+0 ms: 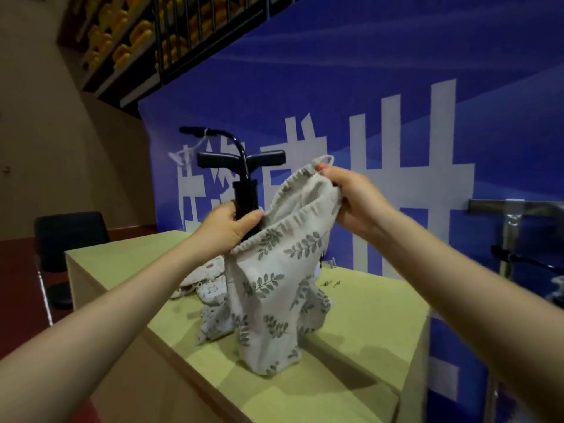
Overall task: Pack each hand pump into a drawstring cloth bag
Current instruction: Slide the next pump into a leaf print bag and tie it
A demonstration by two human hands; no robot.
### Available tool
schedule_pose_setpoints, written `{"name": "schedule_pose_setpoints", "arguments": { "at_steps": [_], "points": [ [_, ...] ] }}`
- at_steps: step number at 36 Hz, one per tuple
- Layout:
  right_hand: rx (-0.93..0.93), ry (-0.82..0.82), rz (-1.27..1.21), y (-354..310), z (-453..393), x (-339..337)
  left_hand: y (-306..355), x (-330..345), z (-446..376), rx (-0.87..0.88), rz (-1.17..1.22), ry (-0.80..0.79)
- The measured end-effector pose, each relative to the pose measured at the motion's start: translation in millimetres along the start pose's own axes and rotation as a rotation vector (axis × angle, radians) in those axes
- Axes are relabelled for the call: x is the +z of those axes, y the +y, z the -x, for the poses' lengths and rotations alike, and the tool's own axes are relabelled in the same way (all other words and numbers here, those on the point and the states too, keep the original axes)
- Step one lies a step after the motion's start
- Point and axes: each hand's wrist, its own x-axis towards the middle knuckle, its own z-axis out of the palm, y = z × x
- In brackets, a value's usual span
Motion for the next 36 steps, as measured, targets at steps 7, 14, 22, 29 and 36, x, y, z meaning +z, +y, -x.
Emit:
{"name": "schedule_pose_setpoints", "arguments": {
  "at_steps": [7,14,22,29,36],
  "points": [
    [0.058,-0.066,-0.011,-37.9,-10.5,8.6,9.2,-4.0,-12.1,-0.053,-0.036,-0.104],
    [0.144,-0.004,0.06,-28.9,-17.4,-3.3,-2.2,20.7,-0.1,-0.114,0.063,-0.168],
    [0.28,0.059,-0.244,-49.6,-23.3,-14.6,-3.1,28.0,-5.9,-0.096,0.059,-0.134],
    [0.131,0.135,0.069,-42.3,-36.1,-7.8,14.3,31.1,-12.1,0.014,0.037,-0.186],
    [-0.134,0.015,0.579,-8.8,-34.9,2.4,26.4,40.9,-12.2,0.054,0.113,-0.268]
  ]
}}
